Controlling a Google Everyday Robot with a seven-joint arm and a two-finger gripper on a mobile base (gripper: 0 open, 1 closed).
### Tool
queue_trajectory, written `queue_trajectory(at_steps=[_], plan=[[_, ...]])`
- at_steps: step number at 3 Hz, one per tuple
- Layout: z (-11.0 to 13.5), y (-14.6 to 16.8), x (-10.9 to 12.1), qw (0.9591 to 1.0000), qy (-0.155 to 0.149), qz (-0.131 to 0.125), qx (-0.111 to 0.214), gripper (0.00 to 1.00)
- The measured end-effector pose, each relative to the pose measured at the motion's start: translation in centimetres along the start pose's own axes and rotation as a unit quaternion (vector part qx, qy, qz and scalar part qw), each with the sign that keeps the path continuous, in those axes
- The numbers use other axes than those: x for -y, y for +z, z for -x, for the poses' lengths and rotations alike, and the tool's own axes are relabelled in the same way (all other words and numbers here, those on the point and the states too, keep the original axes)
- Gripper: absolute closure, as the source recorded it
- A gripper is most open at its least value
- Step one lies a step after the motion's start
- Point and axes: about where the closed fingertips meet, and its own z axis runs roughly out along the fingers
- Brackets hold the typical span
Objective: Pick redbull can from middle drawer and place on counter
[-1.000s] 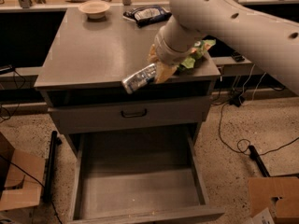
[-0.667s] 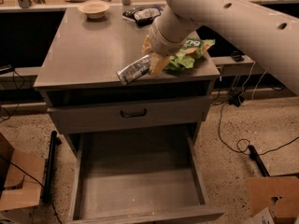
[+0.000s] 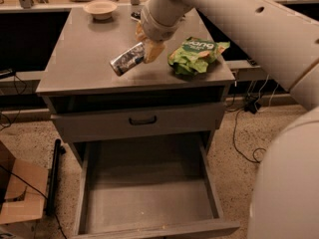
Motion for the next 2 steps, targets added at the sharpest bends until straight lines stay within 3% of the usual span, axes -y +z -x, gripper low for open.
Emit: queue_trajectory(at_steps=[1, 2], plan=[[-0.7, 2.5, 2.4, 0.9999, 0.006, 0.01, 0.002, 1.0], [-3.4, 5.7, 3.7, 0.9989, 0.035, 0.031, 0.003, 0.74]])
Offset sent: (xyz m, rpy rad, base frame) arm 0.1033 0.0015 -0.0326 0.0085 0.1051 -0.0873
